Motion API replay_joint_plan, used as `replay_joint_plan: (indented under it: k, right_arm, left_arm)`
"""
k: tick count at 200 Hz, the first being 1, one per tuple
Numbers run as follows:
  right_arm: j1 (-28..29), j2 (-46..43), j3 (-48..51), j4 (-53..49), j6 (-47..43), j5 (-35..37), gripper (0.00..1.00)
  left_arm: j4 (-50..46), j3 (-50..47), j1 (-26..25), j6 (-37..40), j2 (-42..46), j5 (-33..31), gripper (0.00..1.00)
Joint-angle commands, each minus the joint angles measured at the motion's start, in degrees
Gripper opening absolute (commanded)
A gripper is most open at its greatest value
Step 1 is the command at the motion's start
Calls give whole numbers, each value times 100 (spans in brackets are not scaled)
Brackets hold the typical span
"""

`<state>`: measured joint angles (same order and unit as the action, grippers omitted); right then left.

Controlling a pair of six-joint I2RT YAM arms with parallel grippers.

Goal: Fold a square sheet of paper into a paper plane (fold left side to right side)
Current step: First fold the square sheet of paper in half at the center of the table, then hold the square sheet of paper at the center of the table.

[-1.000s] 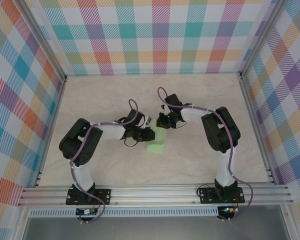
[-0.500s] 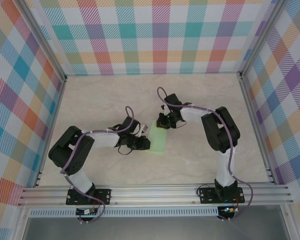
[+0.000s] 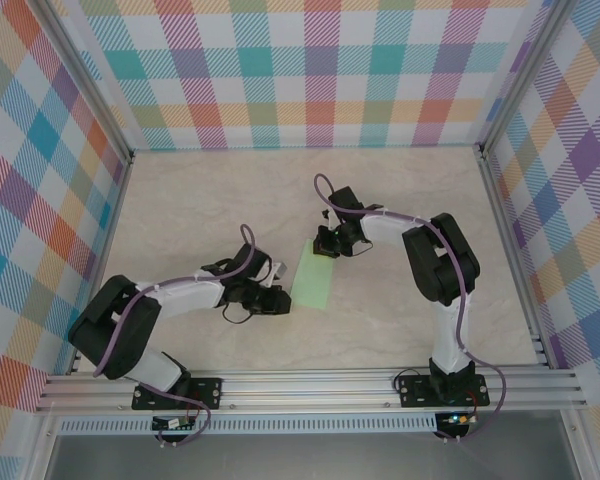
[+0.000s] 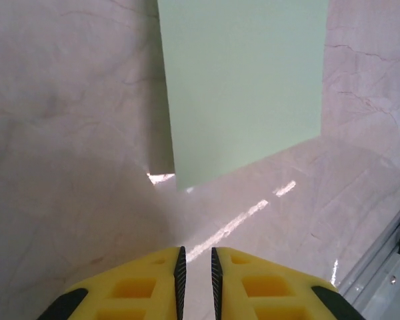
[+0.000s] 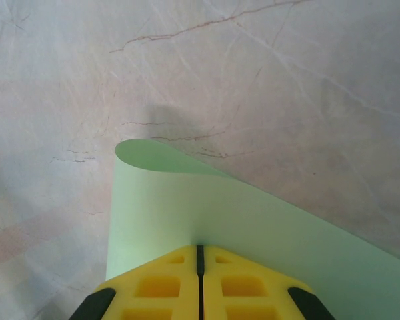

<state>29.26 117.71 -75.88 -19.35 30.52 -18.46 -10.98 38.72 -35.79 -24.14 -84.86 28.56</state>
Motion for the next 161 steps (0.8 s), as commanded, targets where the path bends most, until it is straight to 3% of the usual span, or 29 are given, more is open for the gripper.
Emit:
replay_joint_plan:
  k: [1,85,131,161]
  right_arm:
    - [-47,186,-81,-204,-178,290,7]
    - [-43,75,-54,-125,-178,169,8]
    - [-52,-525,-24,-12,-180,111,9]
    - [-47,-1484,355,-216,-335,381,9]
  left_arm:
    - [-93,476,99,-271,195,133,21]
    - [312,1974,186,-236,-1939,148,20]
    - [446,1666,186,-284,-2083,49,19]
    - [486,1448,186,-318,-2013,10,19]
